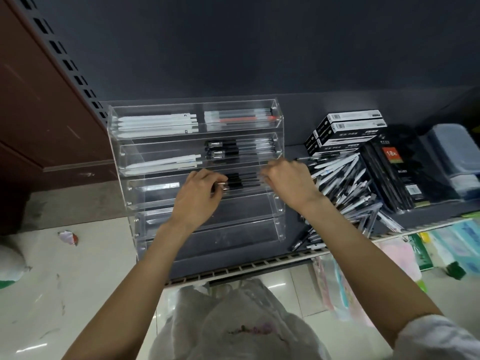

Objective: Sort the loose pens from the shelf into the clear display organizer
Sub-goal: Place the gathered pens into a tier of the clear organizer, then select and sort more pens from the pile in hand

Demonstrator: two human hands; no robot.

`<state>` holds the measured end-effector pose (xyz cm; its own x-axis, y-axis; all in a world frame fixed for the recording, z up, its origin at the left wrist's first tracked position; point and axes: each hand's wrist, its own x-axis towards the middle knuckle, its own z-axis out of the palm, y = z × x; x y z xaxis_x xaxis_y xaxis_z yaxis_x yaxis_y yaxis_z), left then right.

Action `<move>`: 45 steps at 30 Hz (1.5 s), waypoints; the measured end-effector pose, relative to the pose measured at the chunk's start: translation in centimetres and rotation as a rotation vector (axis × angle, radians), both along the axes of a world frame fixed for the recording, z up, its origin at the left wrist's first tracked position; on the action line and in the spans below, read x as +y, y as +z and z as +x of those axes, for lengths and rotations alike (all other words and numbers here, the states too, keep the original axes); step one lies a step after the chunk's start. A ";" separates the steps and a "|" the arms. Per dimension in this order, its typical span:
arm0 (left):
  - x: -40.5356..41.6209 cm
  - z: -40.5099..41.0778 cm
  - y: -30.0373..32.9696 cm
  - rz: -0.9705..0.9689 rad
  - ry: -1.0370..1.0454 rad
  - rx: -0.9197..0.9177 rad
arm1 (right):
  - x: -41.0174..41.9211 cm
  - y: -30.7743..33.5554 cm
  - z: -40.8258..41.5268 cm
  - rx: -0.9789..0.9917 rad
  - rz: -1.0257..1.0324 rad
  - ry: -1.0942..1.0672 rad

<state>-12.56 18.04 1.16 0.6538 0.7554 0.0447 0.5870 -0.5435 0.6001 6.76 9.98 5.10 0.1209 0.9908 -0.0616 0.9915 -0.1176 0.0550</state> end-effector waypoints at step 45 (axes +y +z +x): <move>-12.5 26.2 -5.9 -0.143 0.232 0.510 | -18.8 -11.6 19.7 0.354 -0.114 0.080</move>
<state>13.60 5.55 -4.78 0.3823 0.8569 -0.3457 0.9154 -0.3003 0.2680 26.44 -8.86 -6.48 -0.0051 0.9807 -0.1956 0.9572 -0.0518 -0.2848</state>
